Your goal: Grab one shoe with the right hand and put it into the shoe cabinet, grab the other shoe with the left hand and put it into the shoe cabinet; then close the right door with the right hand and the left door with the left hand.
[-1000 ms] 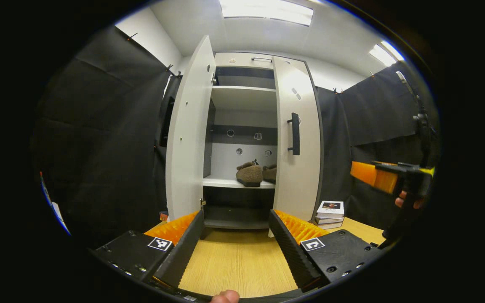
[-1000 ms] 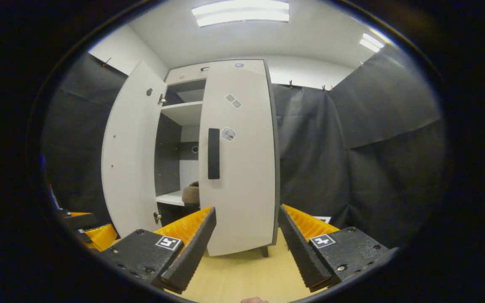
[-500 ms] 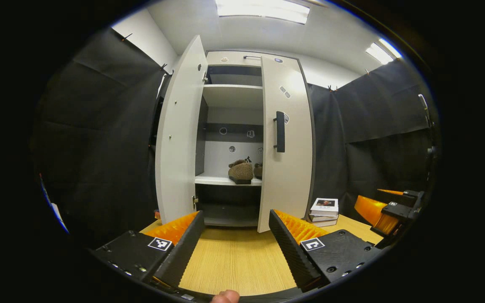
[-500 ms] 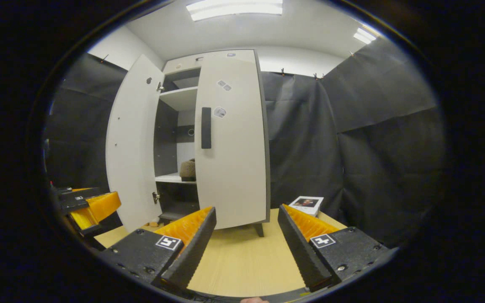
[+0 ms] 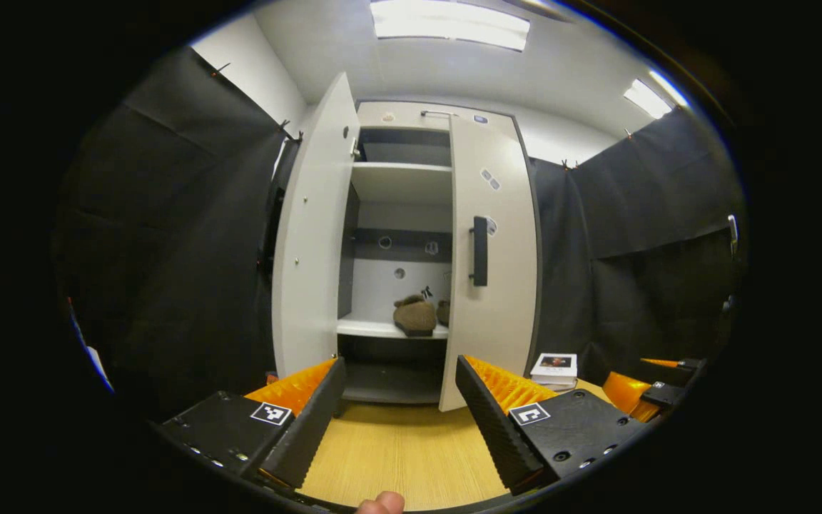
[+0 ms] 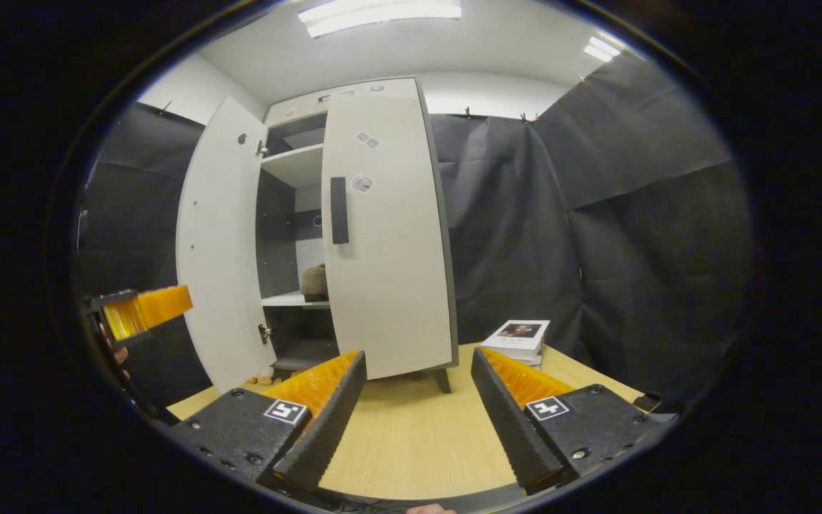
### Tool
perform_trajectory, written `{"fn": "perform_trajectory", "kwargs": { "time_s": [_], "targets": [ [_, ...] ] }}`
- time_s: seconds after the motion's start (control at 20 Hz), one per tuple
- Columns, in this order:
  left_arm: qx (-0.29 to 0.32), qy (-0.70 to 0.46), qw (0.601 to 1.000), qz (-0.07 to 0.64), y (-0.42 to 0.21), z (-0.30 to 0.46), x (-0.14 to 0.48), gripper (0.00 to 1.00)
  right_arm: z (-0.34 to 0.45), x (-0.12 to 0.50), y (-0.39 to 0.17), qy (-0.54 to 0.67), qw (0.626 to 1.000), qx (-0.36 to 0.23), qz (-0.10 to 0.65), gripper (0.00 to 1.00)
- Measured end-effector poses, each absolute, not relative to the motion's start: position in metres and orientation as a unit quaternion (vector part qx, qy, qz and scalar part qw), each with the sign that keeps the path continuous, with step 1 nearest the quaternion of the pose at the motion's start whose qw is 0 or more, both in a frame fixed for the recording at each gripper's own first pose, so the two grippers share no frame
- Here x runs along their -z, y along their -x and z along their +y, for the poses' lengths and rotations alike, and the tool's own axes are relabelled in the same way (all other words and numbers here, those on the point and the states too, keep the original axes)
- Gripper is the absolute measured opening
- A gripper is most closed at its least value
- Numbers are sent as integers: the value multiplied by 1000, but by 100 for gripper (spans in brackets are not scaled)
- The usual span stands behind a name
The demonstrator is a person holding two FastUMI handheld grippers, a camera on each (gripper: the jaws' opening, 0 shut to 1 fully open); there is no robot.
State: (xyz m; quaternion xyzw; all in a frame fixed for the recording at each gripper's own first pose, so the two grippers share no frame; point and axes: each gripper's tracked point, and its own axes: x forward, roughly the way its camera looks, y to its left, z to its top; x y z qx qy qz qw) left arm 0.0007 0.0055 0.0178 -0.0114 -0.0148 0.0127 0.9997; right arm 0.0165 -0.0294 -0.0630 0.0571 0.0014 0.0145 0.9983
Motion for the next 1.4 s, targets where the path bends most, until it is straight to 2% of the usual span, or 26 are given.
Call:
{"fn": "perform_trajectory", "kwargs": {
  "time_s": [0.25, 0.3, 0.35, 0.65, 1.0, 1.05, 1.15, 1.2, 1.4],
  "targets": [
    [-86, 29, 993, -76, -12, 84, -69, 94, -26, 55, -20, -59, 998, -20, -1, 97],
    [-102, 27, 991, -77, -14, 102, -71, 94, -25, 55, -21, -59, 998, -22, 0, 92],
    [-117, 28, 990, -79, -18, 119, -74, 94, -23, 54, -22, -57, 998, -24, -1, 97],
    [-170, 39, 980, -94, -44, 186, -89, 95, -13, 43, -28, -44, 999, -30, -5, 97],
    [-181, 94, 976, -77, -73, 242, -66, 95, -14, 34, -34, -40, 999, -15, -7, 97],
    [-181, 104, 975, -73, -78, 249, -61, 95, -13, 34, -35, -41, 999, -14, -6, 92],
    [-178, 121, 974, -69, -85, 258, -51, 95, -12, 33, -37, -42, 999, -13, -4, 92],
    [-175, 126, 974, -67, -87, 261, -48, 95, -12, 32, -38, -41, 999, -12, -4, 97],
    [-162, 118, 978, -59, -95, 255, -40, 95, -10, 28, -40, -36, 999, -9, -6, 97]
  ]
}}
